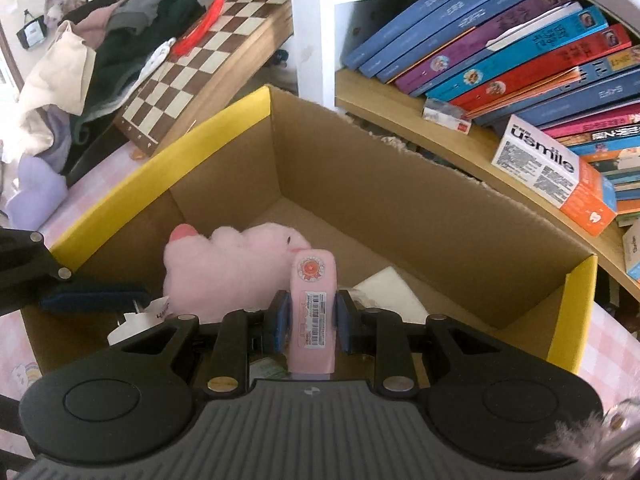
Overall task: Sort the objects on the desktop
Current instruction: 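Lower the white adapter and pink USB stick into the box with both tools, then open both tools to release the adapter and USB stick into the box, then withdraw both tools from the box back toward the desk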
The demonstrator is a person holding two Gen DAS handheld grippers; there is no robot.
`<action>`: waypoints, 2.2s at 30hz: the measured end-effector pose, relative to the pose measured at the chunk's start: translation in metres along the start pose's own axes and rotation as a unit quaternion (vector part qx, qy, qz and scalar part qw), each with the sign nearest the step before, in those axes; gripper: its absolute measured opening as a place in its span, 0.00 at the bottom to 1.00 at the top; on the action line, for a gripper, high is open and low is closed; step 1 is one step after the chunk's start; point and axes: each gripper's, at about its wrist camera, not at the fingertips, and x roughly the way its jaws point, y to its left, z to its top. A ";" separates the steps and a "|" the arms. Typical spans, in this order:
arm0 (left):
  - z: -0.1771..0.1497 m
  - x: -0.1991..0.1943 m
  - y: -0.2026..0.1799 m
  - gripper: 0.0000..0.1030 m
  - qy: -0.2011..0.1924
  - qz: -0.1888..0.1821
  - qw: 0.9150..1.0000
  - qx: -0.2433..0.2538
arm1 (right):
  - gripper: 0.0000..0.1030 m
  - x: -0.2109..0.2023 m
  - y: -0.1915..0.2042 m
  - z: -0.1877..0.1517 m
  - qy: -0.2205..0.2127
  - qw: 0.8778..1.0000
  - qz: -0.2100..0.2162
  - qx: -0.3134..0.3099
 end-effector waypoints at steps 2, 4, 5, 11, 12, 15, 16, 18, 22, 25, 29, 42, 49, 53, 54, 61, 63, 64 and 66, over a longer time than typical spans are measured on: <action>0.000 0.000 0.000 0.40 -0.001 0.000 1.000 -0.001 | 0.23 0.002 -0.001 0.000 0.007 1.000 0.006 0.002; -0.001 -0.001 -0.001 0.40 -0.003 0.001 1.000 -0.001 | 0.23 0.003 -0.001 0.001 0.009 1.000 0.009 0.004; -0.001 0.000 -0.001 0.40 -0.003 0.001 1.000 -0.001 | 0.23 0.003 -0.001 0.000 0.010 1.000 0.009 0.004; 0.000 0.000 0.001 0.41 -0.002 -0.001 1.000 -0.005 | 0.23 0.006 0.000 0.001 0.020 1.000 0.013 0.002; 0.000 0.000 0.001 0.41 -0.003 0.001 1.000 -0.005 | 0.23 0.005 0.000 0.001 0.020 1.000 0.014 0.003; -0.001 -0.001 -0.001 0.41 -0.005 0.008 1.000 -0.004 | 0.39 0.003 -0.001 0.001 0.016 1.000 0.020 0.004; -0.001 -0.001 -0.002 0.41 -0.006 0.010 1.000 -0.004 | 0.39 0.001 -0.001 0.001 0.014 1.000 0.020 0.003; -0.001 -0.003 -0.003 0.43 -0.007 0.012 1.000 -0.004 | 0.41 -0.002 -0.001 0.001 0.012 1.000 0.017 0.003; -0.002 -0.010 -0.004 0.55 -0.016 0.017 1.000 0.000 | 0.45 -0.015 -0.001 0.001 -0.004 1.000 0.014 0.008; -0.003 -0.017 -0.007 0.62 -0.026 0.020 0.999 0.005 | 0.46 -0.028 0.000 0.001 -0.019 1.000 0.012 0.011; -0.004 -0.027 -0.010 0.67 -0.038 0.024 0.999 0.012 | 0.48 -0.044 0.004 0.000 -0.036 0.999 0.008 0.015; -0.017 -0.072 -0.012 0.76 -0.090 0.031 0.995 0.008 | 0.60 -0.113 0.021 -0.018 -0.114 0.992 -0.012 0.048; -0.032 -0.095 -0.012 0.79 -0.103 0.031 0.994 0.010 | 0.61 -0.141 0.036 -0.038 -0.130 0.990 -0.026 0.054; -0.041 -0.109 -0.012 0.79 -0.110 0.032 0.993 0.011 | 0.62 -0.154 0.044 -0.051 -0.136 0.988 -0.034 0.062; -0.043 -0.112 -0.012 0.79 -0.112 0.032 0.993 0.012 | 0.62 -0.158 0.046 -0.055 -0.137 0.988 -0.037 0.063; -0.059 -0.133 -0.011 0.80 -0.121 0.033 0.992 0.016 | 0.66 -0.176 0.062 -0.082 -0.143 0.985 -0.060 0.078; -0.065 -0.138 -0.010 0.80 -0.121 0.033 0.992 0.015 | 0.67 -0.180 0.067 -0.091 -0.144 0.984 -0.067 0.084; -0.067 -0.140 -0.009 0.81 -0.122 0.033 0.992 0.015 | 0.68 -0.183 0.069 -0.096 -0.144 0.983 -0.071 0.086; -0.072 -0.145 -0.007 0.81 -0.122 0.033 0.992 0.014 | 0.70 -0.186 0.073 -0.104 -0.143 0.983 -0.078 0.090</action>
